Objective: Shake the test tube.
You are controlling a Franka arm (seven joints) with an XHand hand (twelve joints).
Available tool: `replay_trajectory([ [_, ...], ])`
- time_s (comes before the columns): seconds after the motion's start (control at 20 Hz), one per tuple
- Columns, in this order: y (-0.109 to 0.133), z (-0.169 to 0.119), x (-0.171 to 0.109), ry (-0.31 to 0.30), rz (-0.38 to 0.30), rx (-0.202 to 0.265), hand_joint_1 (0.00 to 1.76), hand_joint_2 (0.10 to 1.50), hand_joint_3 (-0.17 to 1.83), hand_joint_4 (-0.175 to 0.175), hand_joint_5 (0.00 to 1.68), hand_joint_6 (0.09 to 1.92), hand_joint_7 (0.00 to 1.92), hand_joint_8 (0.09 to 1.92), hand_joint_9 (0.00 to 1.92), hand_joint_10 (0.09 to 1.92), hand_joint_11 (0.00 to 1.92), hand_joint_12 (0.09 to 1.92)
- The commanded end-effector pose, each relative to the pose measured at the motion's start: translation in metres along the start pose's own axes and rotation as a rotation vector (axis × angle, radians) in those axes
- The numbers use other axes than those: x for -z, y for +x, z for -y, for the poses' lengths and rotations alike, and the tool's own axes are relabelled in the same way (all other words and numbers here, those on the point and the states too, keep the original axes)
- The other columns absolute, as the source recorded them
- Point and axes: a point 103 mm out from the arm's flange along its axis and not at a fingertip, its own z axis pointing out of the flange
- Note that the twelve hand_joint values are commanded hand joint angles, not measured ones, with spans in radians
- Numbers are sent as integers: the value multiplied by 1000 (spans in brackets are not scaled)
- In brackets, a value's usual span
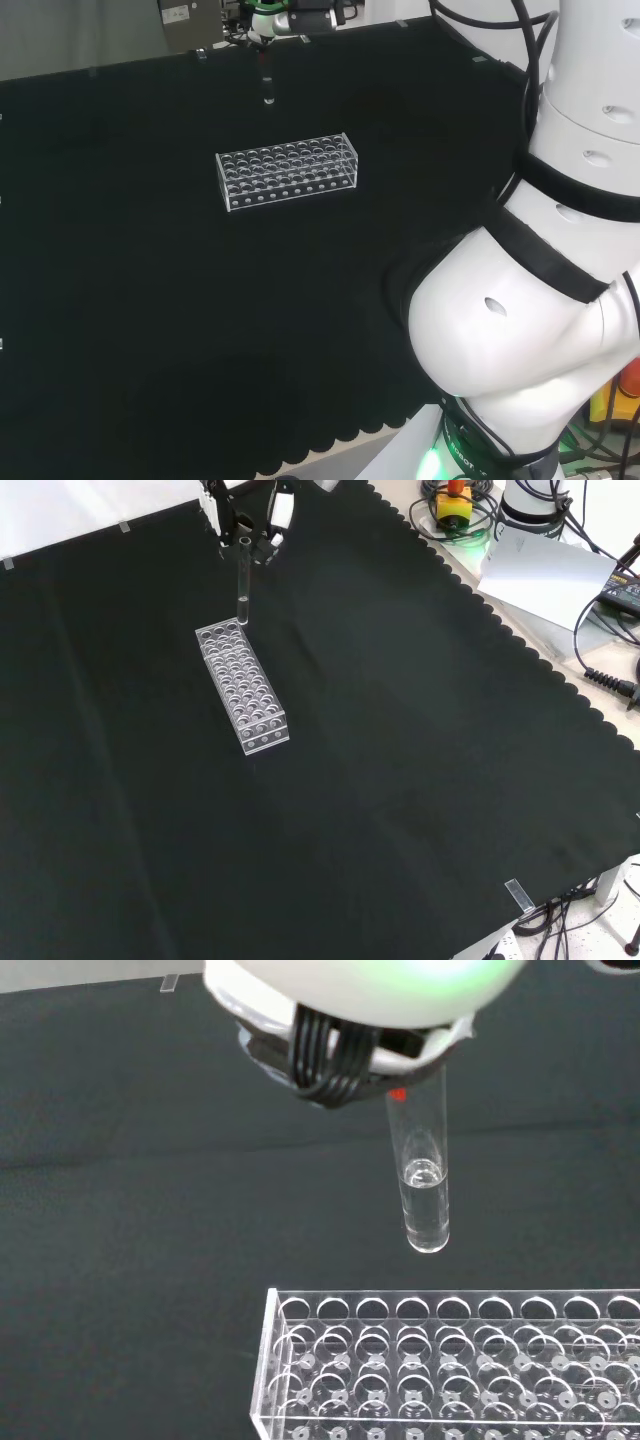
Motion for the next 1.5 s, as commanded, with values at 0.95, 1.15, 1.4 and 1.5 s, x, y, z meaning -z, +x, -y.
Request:
replay_trajectory([
  [0.95, -176, 25, 21, -24, 110, -371, 1331, 694, 545, -175, 1430, 87, 1395, 675, 1600, 610, 1296, 861],
  [1.15, -174, 27, 19, -21, 98, -365, 1331, 693, 546, -175, 1430, 87, 1395, 676, 1600, 611, 1296, 861],
  [1.4, -152, 21, 14, -19, 64, -324, 1331, 693, 546, -175, 1430, 87, 1394, 676, 1600, 611, 1295, 861],
  [1.5, -138, 18, 11, -19, 49, -297, 1331, 693, 547, -175, 1430, 87, 1394, 676, 1600, 612, 1295, 861],
])
